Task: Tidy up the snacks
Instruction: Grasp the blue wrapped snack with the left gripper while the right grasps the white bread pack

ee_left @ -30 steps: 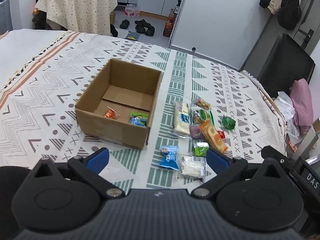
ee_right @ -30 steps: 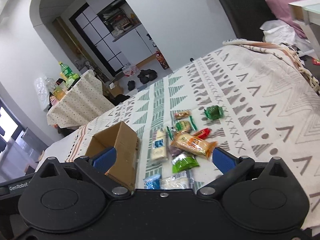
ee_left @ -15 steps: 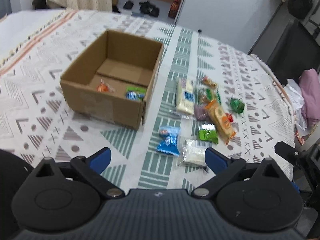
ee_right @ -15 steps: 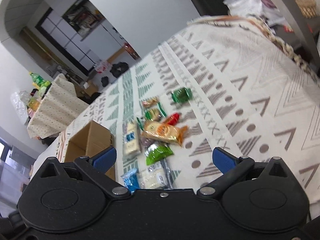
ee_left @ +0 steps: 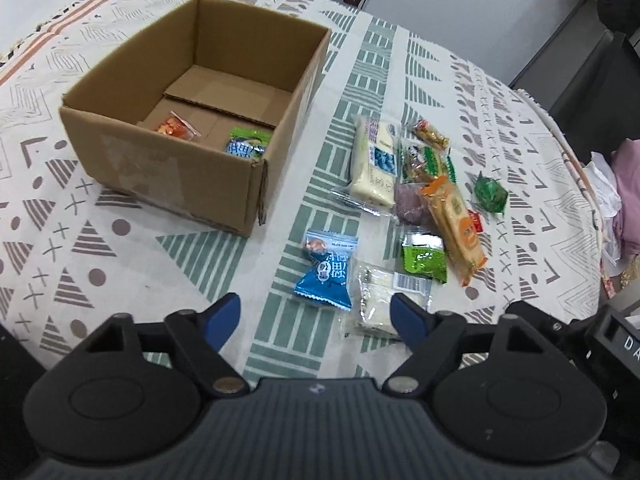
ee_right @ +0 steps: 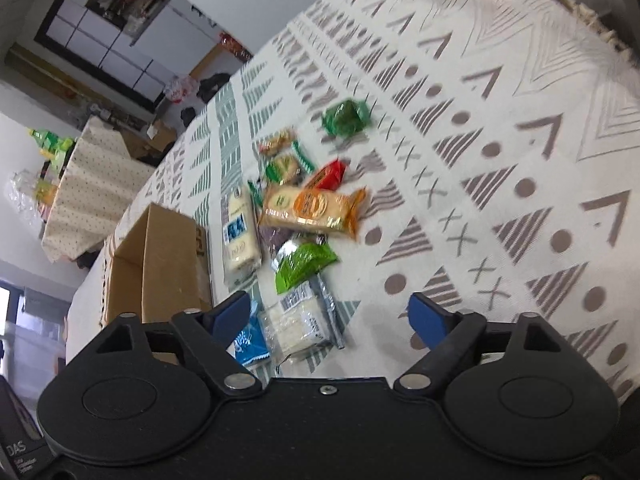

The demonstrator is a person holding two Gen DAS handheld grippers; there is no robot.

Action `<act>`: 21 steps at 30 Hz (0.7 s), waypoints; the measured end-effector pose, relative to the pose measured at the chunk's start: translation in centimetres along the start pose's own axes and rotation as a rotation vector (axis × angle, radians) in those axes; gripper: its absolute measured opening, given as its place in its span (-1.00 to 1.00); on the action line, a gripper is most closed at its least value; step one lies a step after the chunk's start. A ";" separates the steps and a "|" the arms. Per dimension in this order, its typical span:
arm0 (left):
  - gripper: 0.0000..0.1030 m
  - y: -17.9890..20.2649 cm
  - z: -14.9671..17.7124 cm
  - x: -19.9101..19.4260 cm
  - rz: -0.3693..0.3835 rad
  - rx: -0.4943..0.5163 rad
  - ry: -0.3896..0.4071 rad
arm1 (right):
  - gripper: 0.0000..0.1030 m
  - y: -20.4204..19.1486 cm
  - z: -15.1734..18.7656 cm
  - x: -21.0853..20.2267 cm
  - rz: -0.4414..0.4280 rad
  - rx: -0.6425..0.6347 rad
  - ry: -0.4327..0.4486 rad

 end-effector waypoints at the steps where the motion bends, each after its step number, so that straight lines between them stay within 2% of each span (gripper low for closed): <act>1: 0.45 0.0 -0.1 0.5 -0.003 -0.005 -0.003 | 0.53 -0.2 0.0 0.4 -0.008 -0.007 -0.011; 5: 0.23 -0.2 -0.5 2.7 -0.025 -0.013 -0.011 | 0.53 -0.5 -0.1 2.3 -0.004 -0.005 -0.057; 9: 0.16 0.0 -0.8 4.3 -0.066 0.008 -0.003 | 0.52 -0.6 -0.2 3.5 0.002 0.000 -0.070; 14: 0.04 0.5 -0.5 5.4 -0.067 0.029 0.002 | 0.46 -0.9 -0.3 4.9 0.015 -0.012 -0.097; 15: -0.14 0.7 -0.5 5.5 -0.076 0.036 0.006 | 0.45 -0.9 -0.3 5.1 0.014 -0.012 -0.100; 16: -0.24 0.8 -0.4 5.7 -0.091 0.040 0.002 | 0.45 -1.0 -0.2 5.3 0.014 -0.014 -0.104; 18: -0.63 0.5 -0.4 6.0 -0.091 0.017 -0.017 | 0.44 -1.1 -0.2 5.5 0.013 -0.019 -0.109; 21: -0.75 0.2 -0.2 5.9 -0.080 0.011 -0.019 | 0.40 -1.6 -0.1 6.0 0.007 -0.045 -0.120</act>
Point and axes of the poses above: each gripper's, at about its wrist camera, not at the fingertips, and x roughly the way its jaws point, y to its right, z to its underside, the point moved 1 cm from there along x, roughly the way its jaws point, and after that the axes turned 15 degrees about -x, right-handed, at the moved point
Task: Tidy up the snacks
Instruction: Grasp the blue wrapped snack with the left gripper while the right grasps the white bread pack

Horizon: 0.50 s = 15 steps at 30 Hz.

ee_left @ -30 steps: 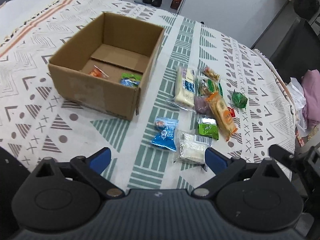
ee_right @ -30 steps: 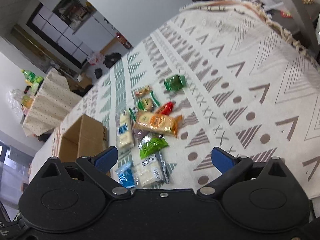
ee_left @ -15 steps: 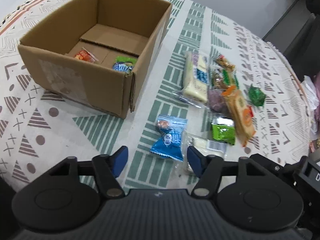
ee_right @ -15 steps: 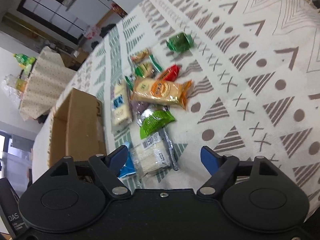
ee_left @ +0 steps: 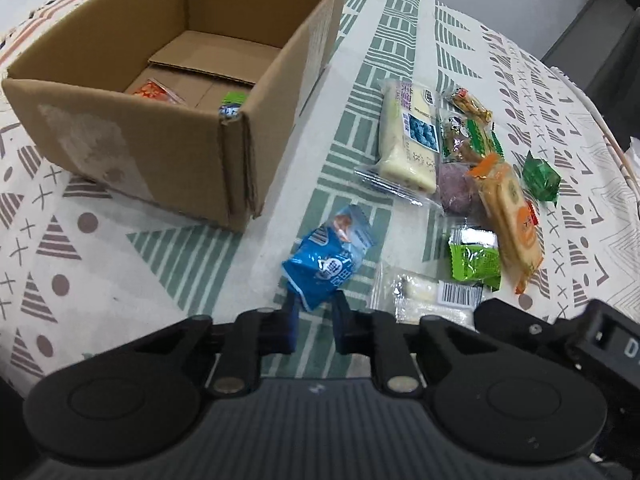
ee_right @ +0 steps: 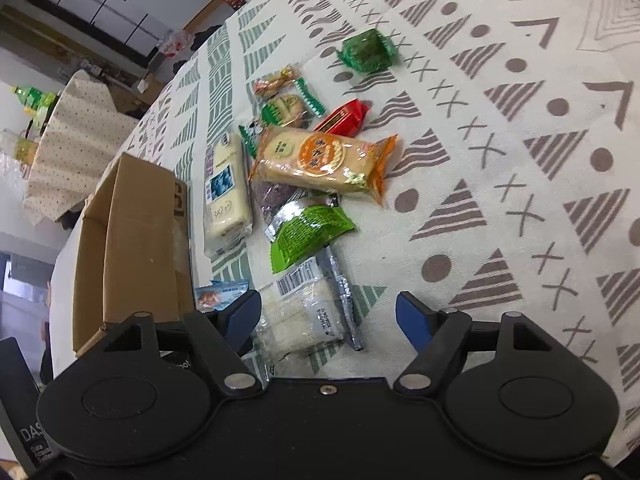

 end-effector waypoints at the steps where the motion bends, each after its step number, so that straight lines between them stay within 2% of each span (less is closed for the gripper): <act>1: -0.75 -0.1 0.1 -0.1 0.000 0.002 0.000 | 0.39 -0.2 0.1 0.2 -0.003 -0.012 -0.006; 2: -0.81 -0.2 0.1 -0.2 -0.001 -0.002 -0.003 | 0.38 -0.5 0.1 0.4 -0.004 -0.027 -0.015; 3: -0.97 -0.4 0.2 -0.2 -0.004 -0.010 -0.007 | 0.35 -0.7 0.2 0.6 -0.007 -0.041 -0.023; 5: -0.97 -0.9 0.3 -0.2 -0.012 -0.034 -0.022 | 0.17 -1.1 0.3 0.8 -0.012 -0.062 -0.033; 7: -0.98 -1.4 0.4 -0.3 -0.019 -0.055 -0.041 | -0.31 -1.1 0.5 1.1 0.015 -0.071 -0.049; 10: -0.98 -1.9 0.6 -0.6 -0.025 -0.062 -0.047 | -0.57 -0.5 0.6 1.1 0.013 -0.053 -0.049; 15: -0.98 -2.4 0.9 -1.4 -0.017 -0.072 -0.052 | -0.69 -0.2 0.9 -0.1 0.036 -0.055 -0.023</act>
Point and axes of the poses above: each gripper's, at about its wrist camera, not at the fingertips, and x roughly the way its jaws point, y to its right, z to its underside, the point moved 1 cm from there along x, roughly the way its jaws point, and after that the axes turned 15 degrees about -x, right-handed, at the moved point
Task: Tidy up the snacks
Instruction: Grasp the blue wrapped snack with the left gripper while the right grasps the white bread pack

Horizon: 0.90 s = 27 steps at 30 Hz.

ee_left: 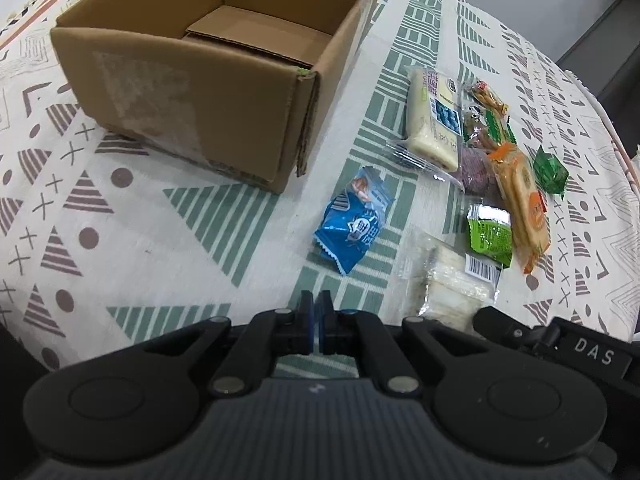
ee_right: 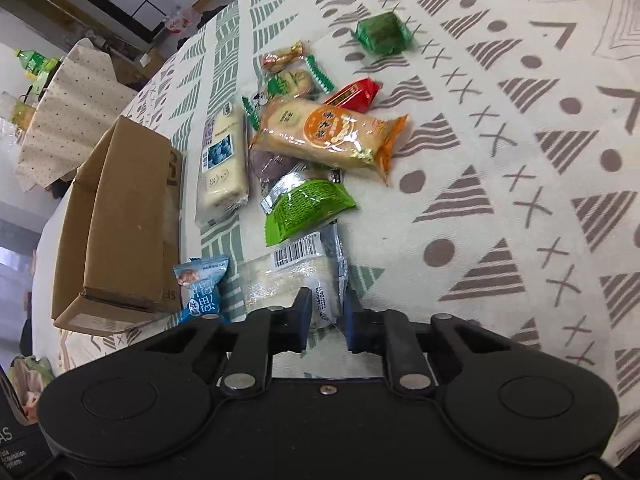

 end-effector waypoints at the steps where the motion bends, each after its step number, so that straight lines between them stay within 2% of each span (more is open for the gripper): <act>1: -0.98 -0.1 0.0 -0.2 0.004 -0.004 -0.003 | -0.71 0.2 0.1 -0.3 0.004 0.009 0.006; 6: -0.97 -0.1 0.2 -1.0 0.039 -0.002 -0.026 | -0.71 1.5 0.5 -1.8 0.052 0.073 0.045; 10: -0.89 -0.1 0.6 -0.6 0.041 0.025 -0.089 | -0.55 2.4 0.5 -2.6 0.102 0.125 0.081; 11: -0.87 0.0 0.6 -0.7 0.042 0.032 -0.085 | -0.49 2.6 0.4 -2.6 0.093 0.134 0.079; 13: -0.75 0.2 0.4 -0.9 0.046 0.044 -0.072 | -0.04 2.4 0.4 -2.5 0.069 0.142 0.084; 14: -0.55 0.3 0.1 -1.0 0.056 0.048 -0.062 | 0.02 2.1 0.3 -2.5 0.067 0.131 0.086; 15: -0.19 0.4 -0.1 -1.1 0.063 0.048 -0.051 | 0.05 1.6 0.1 -2.3 0.067 0.108 0.087; 17: 0.23 0.5 -0.7 -1.2 0.060 0.034 -0.009 | 0.13 0.7 -0.2 -2.0 0.065 0.065 0.088; 20: 0.26 0.7 -1.2 -1.2 0.037 0.030 0.069 | 0.26 -0.2 -0.4 -1.6 0.073 0.002 0.071; 24: 0.26 1.8 -1.7 0.0 0.026 0.083 0.074 | 0.29 -0.3 -0.5 -1.3 0.080 -0.011 0.056; 27: 0.26 2.8 -1.8 0.3 0.004 0.127 0.119 | 0.30 -0.2 -0.6 -1.2 0.081 -0.011 0.058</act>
Point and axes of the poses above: each gripper's, at about its wrist camera, not at the fingertips, and x roughly the way its jaws point, y to its right, z to its underside, the point moved 1 cm from there along x, roughly the way its jaws point, and after that the axes turned 15 degrees about -x, right-handed, at the moved point
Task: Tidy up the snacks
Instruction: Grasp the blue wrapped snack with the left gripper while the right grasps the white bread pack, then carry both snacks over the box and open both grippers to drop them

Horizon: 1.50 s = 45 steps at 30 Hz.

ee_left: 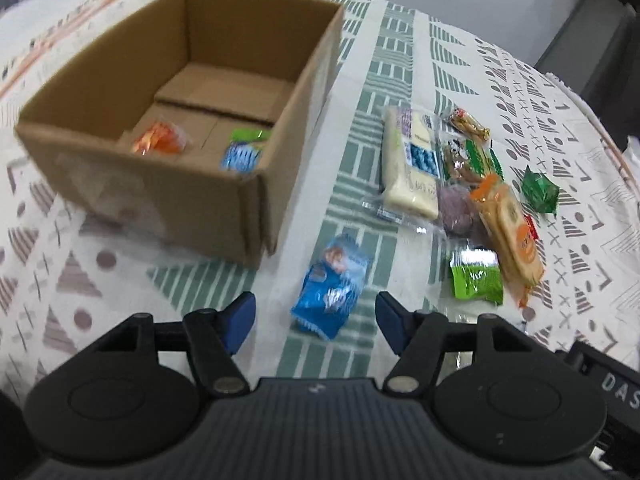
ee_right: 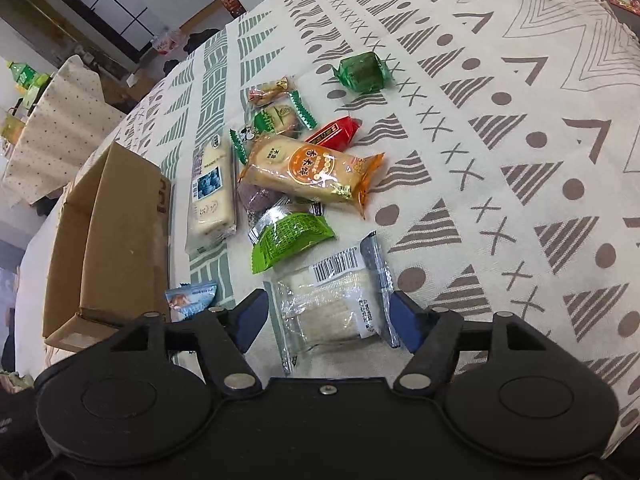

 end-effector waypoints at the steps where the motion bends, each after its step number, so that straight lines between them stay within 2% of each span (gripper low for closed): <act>1: 0.26 0.4 -0.1 0.2 -0.008 0.020 0.010 | 0.31 0.0 0.0 0.1 0.001 -0.001 -0.002; 5: 0.26 1.2 -0.2 1.0 -0.019 0.060 0.032 | 0.34 -0.1 0.0 0.4 0.010 -0.019 -0.009; 7: 0.23 1.3 -0.2 1.7 -0.013 0.054 0.014 | 0.40 -0.3 -0.1 0.5 0.012 -0.029 -0.011; 8: 0.13 1.3 -0.2 2.0 -0.013 0.054 0.006 | 0.44 -0.4 -0.1 0.6 0.012 -0.039 -0.014; 10: -0.05 1.5 -0.1 2.3 -0.022 0.064 0.006 | 0.63 -0.7 0.0 0.8 0.019 -0.062 -0.022; 12: -0.38 1.6 0.0 2.3 -0.041 0.076 0.018 | 0.70 -1.0 0.0 0.9 0.033 -0.087 -0.025; 17: -0.41 1.3 0.0 1.7 -0.031 0.078 0.023 | 0.71 -1.6 0.2 1.5 0.079 -0.157 -0.044; 24: -0.41 -0.2 0.1 -0.1 -0.001 0.008 -0.008 | 0.71 -2.7 0.4 2.2 0.119 -0.237 -0.059; 26: -0.41 -0.5 0.2 -0.6 0.002 0.002 -0.014 | 0.64 -3.0 0.5 2.4 0.137 -0.267 -0.068; 28: -0.41 -0.6 0.2 -1.1 0.000 0.005 -0.008 | 0.24 -2.8 0.7 2.7 0.125 -0.262 -0.094; 31: -0.41 -0.8 0.2 -2.0 0.006 0.006 -0.001 | 0.08 -2.8 0.8 2.4 0.118 -0.266 -0.082; 40: -0.41 -1.8 0.2 -5.1 0.019 -0.002 0.036 | -0.02 -3.4 0.9 -0.5 0.072 -0.261 0.005; 45: -0.41 -2.3 -0.1 -7.2 0.030 -0.004 0.070 | -0.02 -3.9 0.6 -2.0 0.011 -0.255 0.079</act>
Point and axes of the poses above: each gripper's, at about its wrist camera, not at the fingertips, and x roughly the way its jaws point, y to its right, z to its underside, the point moved 1 cm from there along x, roughly the way its jaws point, and after that the axes turned 15 degrees about -x, right-handed, at the moved point
